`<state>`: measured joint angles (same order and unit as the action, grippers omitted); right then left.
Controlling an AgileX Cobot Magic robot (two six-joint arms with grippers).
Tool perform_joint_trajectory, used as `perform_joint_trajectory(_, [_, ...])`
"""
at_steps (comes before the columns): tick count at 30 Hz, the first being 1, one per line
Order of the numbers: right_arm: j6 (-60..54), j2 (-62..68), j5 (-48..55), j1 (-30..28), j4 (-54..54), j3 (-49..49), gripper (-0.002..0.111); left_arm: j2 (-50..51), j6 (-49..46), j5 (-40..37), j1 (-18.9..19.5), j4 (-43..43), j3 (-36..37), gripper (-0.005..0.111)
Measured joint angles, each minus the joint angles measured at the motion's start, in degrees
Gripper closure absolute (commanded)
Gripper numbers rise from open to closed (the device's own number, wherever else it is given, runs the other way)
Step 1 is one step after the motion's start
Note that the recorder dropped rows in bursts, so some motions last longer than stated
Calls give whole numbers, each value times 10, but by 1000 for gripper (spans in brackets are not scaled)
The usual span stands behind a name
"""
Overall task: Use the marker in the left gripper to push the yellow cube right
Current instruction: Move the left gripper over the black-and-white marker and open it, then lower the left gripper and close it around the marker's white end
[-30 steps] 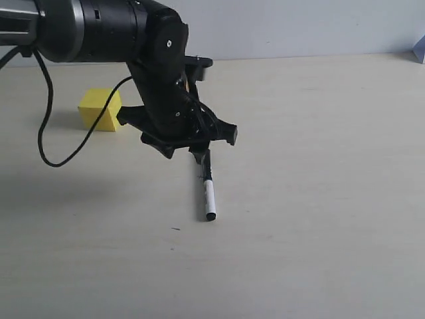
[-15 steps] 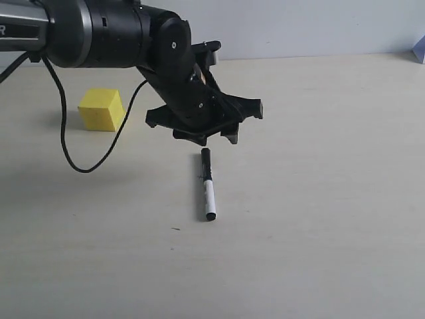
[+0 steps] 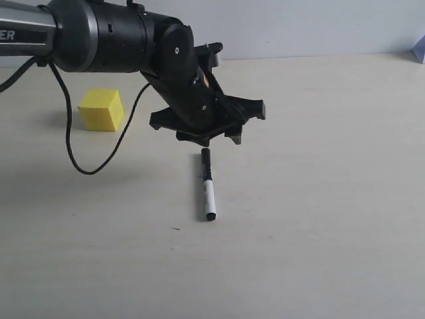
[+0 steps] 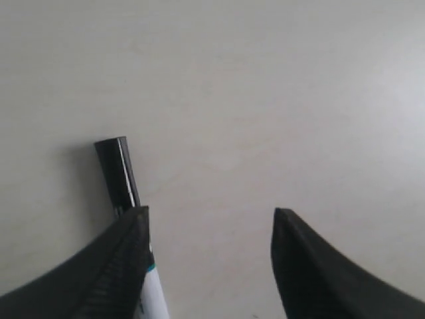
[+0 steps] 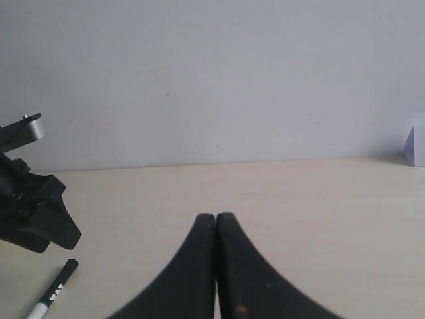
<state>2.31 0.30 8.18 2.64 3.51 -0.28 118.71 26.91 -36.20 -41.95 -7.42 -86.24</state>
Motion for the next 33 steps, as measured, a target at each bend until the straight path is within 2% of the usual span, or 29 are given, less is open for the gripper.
perform_joint_trajectory(11, [0,0,0,0,0,0,108,7,44,-54,-4,0,-15,51])
perform_joint_trajectory(16, [0,0,0,0,0,0,108,43,53,-56,-6,0,-16,51])
perform_joint_trajectory(23, [0,0,0,0,0,0,108,103,72,-148,-10,17,-95,51])
perform_joint_trajectory(33, [0,0,0,0,0,0,108,118,78,-195,-14,19,-107,51])
